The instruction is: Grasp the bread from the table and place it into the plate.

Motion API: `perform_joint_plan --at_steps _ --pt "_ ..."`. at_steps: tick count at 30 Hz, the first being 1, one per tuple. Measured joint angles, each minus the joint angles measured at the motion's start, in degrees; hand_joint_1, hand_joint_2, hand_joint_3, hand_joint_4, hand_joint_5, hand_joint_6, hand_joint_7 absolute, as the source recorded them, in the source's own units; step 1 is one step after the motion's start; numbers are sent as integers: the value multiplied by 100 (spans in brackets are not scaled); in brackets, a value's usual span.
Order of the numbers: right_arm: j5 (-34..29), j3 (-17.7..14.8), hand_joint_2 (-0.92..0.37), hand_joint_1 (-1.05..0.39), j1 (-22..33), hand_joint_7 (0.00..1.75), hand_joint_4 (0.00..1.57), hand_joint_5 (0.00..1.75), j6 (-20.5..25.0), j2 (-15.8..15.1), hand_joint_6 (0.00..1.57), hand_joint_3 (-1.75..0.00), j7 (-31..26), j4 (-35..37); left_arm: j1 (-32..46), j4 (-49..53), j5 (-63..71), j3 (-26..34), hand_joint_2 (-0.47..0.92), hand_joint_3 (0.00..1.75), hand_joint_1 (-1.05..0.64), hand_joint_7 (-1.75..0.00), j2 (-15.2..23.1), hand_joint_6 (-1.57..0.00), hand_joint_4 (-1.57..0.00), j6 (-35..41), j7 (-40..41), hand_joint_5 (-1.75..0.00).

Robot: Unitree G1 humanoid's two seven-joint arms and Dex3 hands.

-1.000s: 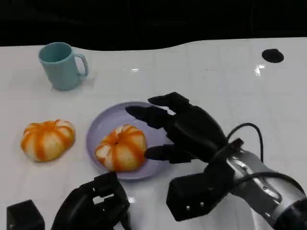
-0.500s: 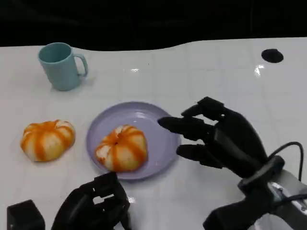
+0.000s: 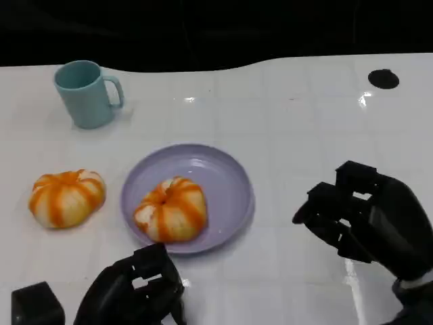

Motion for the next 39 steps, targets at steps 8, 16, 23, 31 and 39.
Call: perform_joint_plan --at_steps 8,16,23,31,39 --pt "385 -394 -52 -19 800 131 81 175 -125 -181 71 -102 246 -464 -6 7 14 -7 74 56 -60 -148 -7 -71 -78 -4 8 -175" --pt "834 -608 -48 -17 1376 146 83 175 -125 -76 67 -111 655 -558 -60 51 8 4 73 58 -59 -147 -8 -72 -79 -6 19 -175" --pt "879 -635 -46 -16 1513 149 84 175 -74 91 68 -111 754 -495 -77 77 10 9 73 58 -60 -148 1 -72 -78 -16 20 -175" --pt "917 -633 -48 -18 1474 150 85 175 -182 187 67 -109 767 -87 -77 77 3 9 72 58 -59 -148 4 -72 -79 -16 18 -175" --pt "927 -613 -48 -21 1328 152 85 175 -319 244 67 -108 829 181 -77 77 -1 8 72 57 -61 -148 10 -73 -80 -15 19 -175"
